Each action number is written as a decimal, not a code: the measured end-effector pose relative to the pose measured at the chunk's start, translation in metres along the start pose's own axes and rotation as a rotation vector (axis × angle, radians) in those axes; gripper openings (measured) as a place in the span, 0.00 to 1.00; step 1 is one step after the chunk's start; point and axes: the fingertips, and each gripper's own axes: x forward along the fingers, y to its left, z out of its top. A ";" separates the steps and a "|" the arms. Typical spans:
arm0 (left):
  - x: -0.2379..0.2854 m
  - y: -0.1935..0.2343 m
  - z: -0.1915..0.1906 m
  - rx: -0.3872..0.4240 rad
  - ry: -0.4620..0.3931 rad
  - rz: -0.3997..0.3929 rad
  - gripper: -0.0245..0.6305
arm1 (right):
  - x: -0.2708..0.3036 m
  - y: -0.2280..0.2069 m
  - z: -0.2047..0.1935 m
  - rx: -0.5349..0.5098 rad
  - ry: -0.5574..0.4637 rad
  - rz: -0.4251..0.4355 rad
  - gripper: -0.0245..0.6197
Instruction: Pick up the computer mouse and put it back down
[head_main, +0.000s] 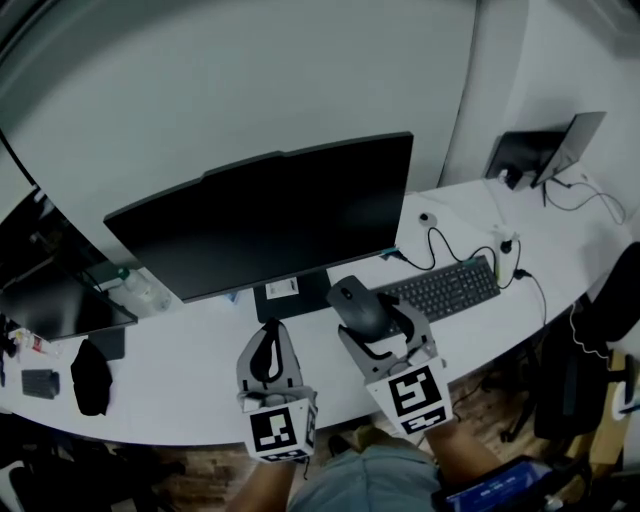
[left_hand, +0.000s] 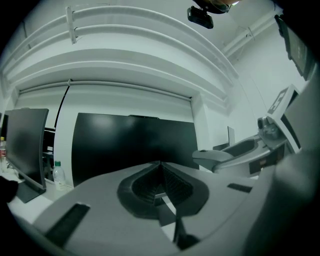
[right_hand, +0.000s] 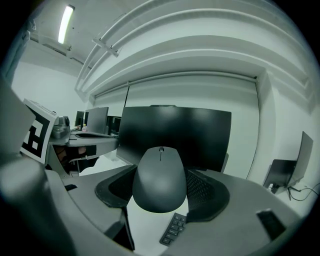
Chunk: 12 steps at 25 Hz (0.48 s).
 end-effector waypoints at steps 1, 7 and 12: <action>0.001 0.000 -0.002 -0.004 0.004 -0.001 0.05 | 0.002 0.001 -0.004 0.011 0.002 0.002 0.51; 0.004 0.003 -0.016 0.007 0.052 -0.002 0.05 | 0.011 0.006 -0.032 0.041 0.060 0.020 0.51; 0.010 0.008 -0.031 0.016 0.098 0.004 0.05 | 0.024 0.009 -0.058 0.055 0.112 0.039 0.51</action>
